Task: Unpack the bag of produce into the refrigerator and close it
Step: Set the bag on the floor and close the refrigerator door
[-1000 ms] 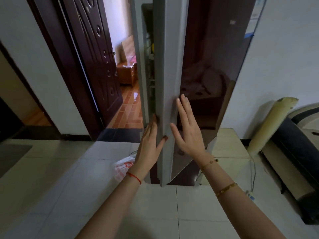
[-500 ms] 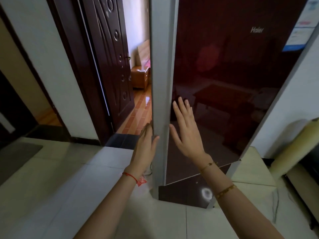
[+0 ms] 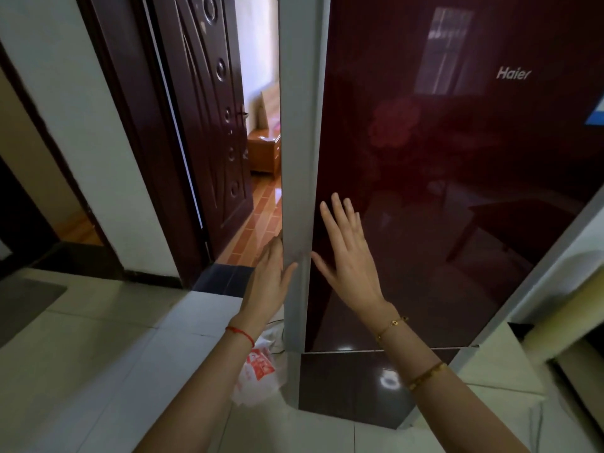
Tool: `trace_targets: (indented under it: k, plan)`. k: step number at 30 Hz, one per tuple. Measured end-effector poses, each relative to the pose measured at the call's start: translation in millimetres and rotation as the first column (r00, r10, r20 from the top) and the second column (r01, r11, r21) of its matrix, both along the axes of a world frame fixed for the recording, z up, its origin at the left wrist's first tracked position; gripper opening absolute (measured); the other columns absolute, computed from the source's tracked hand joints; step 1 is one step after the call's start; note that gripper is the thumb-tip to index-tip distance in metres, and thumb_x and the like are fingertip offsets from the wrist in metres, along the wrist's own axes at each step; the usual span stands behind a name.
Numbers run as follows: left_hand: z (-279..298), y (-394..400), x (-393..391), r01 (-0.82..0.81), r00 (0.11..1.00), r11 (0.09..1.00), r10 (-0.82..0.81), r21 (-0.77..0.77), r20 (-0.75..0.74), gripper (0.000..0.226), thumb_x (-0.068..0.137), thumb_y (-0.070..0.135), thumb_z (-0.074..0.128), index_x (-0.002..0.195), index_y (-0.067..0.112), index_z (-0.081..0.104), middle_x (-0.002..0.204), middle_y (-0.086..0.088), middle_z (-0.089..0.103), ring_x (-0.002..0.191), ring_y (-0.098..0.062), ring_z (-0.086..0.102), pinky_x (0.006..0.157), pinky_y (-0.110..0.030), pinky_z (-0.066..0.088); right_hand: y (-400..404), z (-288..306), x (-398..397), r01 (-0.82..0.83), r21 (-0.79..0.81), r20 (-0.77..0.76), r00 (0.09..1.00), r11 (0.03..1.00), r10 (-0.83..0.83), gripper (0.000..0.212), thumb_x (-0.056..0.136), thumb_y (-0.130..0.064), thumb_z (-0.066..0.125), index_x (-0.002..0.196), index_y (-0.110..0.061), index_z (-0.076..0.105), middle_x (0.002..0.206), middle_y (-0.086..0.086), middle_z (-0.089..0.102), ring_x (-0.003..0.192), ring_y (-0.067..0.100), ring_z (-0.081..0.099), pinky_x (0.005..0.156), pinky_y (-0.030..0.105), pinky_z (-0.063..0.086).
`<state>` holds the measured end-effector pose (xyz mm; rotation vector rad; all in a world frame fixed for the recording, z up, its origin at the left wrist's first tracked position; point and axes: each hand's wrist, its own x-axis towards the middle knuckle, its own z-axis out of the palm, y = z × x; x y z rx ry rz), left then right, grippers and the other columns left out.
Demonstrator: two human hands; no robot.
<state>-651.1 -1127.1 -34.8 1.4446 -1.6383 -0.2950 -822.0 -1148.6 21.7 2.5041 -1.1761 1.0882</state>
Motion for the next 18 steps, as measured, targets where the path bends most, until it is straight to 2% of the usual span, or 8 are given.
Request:
trace_targets:
  k: [4,7,9,11,14,18]
  plan:
    - [-6.5,-24.8,6.8,0.002,1.0,1.0,-0.002,0.028,0.018,0.069,0.096,0.028,0.055,0.154,0.023,0.018,0.151,-0.001,0.042,0.135,-0.015,0.046,0.106,-0.038,0.048,-17.4,-1.5,8.2,0.044,0.002,-0.013,0.999,0.999,-0.044,0.077,0.095,-0.027,0.06,0.155,-0.009,0.015,0.164,0.008,0.004,0.152,0.022,-0.002,0.124,0.043,0.011]
    - [-7.0,-40.5,11.7,0.011,0.998,1.0,-0.011,0.005,0.059,0.069,0.097,0.027,0.053,0.155,0.023,0.015,0.153,-0.003,0.038,0.134,-0.016,0.047,0.107,-0.035,0.046,-27.8,-1.9,14.8,0.084,0.005,-0.017,0.996,0.996,-0.084,0.077,0.095,-0.025,0.061,0.155,-0.009,0.014,0.164,0.007,0.003,0.152,0.022,-0.001,0.123,0.044,0.014]
    - [-5.8,-51.9,15.8,0.022,0.996,1.0,-0.021,-0.005,0.088,0.069,0.098,0.024,0.054,0.155,0.018,0.016,0.154,-0.003,0.036,0.138,-0.014,0.041,0.113,-0.024,0.033,-34.4,-1.4,19.6,0.117,0.005,-0.019,0.993,0.993,-0.117,0.077,0.095,-0.023,0.061,0.155,-0.01,0.014,0.164,0.006,0.003,0.152,0.022,-0.001,0.124,0.043,0.013]
    - [-4.9,-62.0,21.0,0.025,0.993,1.0,-0.024,-0.006,0.115,0.064,0.097,0.023,0.054,0.153,0.015,0.023,0.148,-0.004,0.043,0.135,-0.013,0.045,0.108,-0.018,0.031,-40.0,-0.5,24.4,0.156,0.008,-0.027,0.987,0.988,-0.155,0.078,0.094,-0.02,0.061,0.155,-0.01,0.013,0.164,0.006,0.003,0.152,0.021,-0.002,0.124,0.042,0.011]
    - [-5.7,-75.0,29.3,0.083,0.989,0.996,-0.084,0.006,0.121,0.064,0.097,0.023,0.053,0.153,0.017,0.021,0.148,-0.002,0.043,0.134,-0.011,0.045,0.109,-0.023,0.038,-47.2,0.6,30.7,0.21,0.02,-0.043,0.977,0.978,-0.209,0.083,0.091,-0.015,0.064,0.155,-0.012,0.011,0.164,0.004,0.0,0.152,0.019,-0.004,0.124,0.04,0.009]
    - [-6.5,-85.2,38.8,0.134,0.98,0.991,-0.135,0.018,0.146,0.07,0.1,0.027,0.048,0.157,0.021,0.007,0.16,-0.002,0.027,0.145,-0.014,0.031,0.117,-0.032,0.032,-58.4,3.5,36.8,0.252,0.046,-0.045,0.967,0.967,-0.25,0.088,0.088,-0.011,0.067,0.156,-0.013,0.01,0.164,0.002,0.001,0.152,0.018,-0.005,0.124,0.038,0.008]
